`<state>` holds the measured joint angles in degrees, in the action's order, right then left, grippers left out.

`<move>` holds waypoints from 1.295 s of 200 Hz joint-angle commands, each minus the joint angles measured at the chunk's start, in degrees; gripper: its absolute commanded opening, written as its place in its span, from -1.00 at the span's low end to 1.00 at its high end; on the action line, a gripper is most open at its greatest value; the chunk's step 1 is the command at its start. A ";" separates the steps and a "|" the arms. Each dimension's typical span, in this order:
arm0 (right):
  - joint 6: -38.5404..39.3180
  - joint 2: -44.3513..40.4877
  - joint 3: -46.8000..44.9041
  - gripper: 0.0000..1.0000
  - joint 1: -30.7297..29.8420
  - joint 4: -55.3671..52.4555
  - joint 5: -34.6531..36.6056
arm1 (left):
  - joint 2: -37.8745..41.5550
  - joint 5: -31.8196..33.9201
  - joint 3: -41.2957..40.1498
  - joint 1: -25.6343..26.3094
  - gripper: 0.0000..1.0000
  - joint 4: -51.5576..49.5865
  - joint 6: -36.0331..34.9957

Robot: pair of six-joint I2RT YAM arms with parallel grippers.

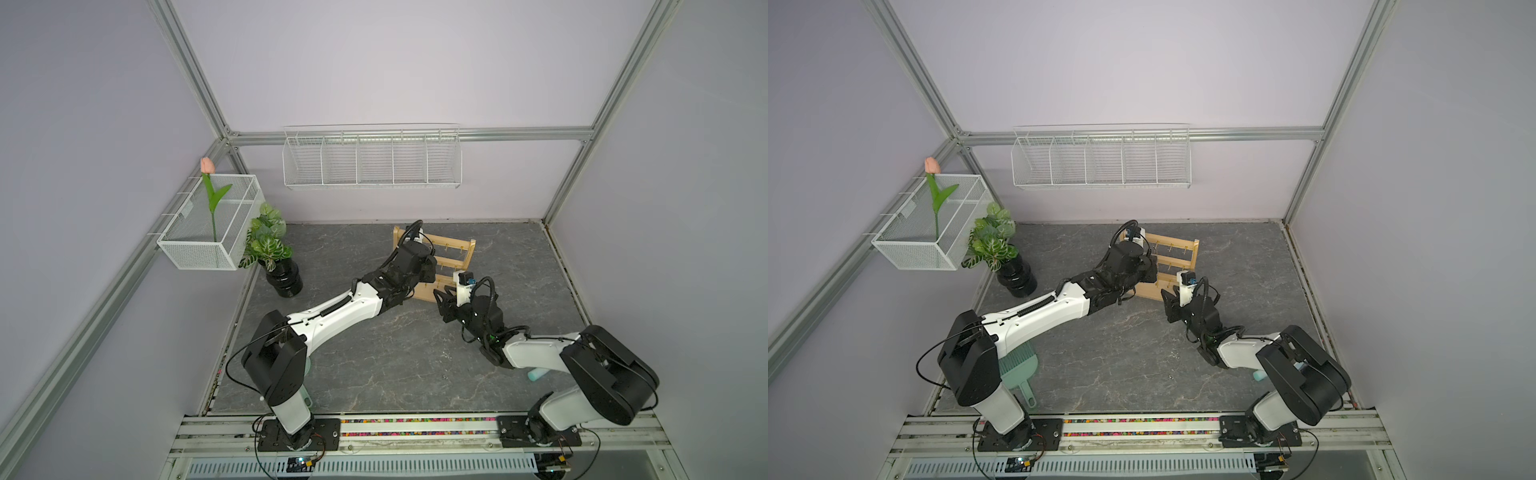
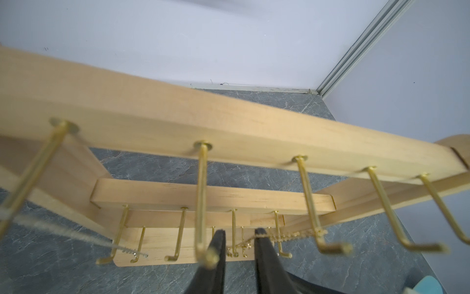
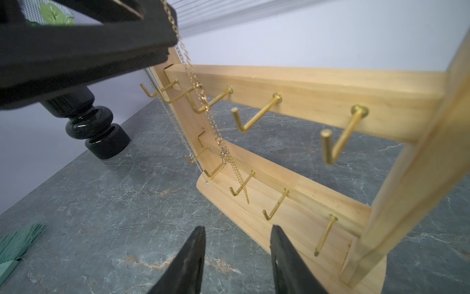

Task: Hang the necklace on the jewelry display stand
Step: Hang the necklace on the stand.

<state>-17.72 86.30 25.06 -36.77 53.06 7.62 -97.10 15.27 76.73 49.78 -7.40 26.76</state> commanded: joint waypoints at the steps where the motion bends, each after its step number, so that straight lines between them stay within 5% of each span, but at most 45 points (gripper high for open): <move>1: -0.98 0.68 -0.79 -0.10 0.42 2.70 -0.17 | -0.56 1.09 1.95 -0.32 -0.53 0.19 -0.35; 68: -1.36 0.67 -1.18 -0.07 0.45 3.54 -0.23 | -2.46 0.11 2.80 -0.35 -0.52 1.75 -1.14; 145: -1.19 0.36 -1.68 -0.06 0.43 3.73 0.10 | -0.74 -2.10 2.07 -0.33 -1.00 3.60 -0.94; 259: -1.68 1.06 -1.07 -0.05 0.46 3.78 -0.57 | 3.94 -2.05 -1.83 -0.25 -1.00 0.54 2.00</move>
<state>-18.28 86.61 24.03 -36.73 54.30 7.62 -94.87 12.01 76.12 49.78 -5.30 27.79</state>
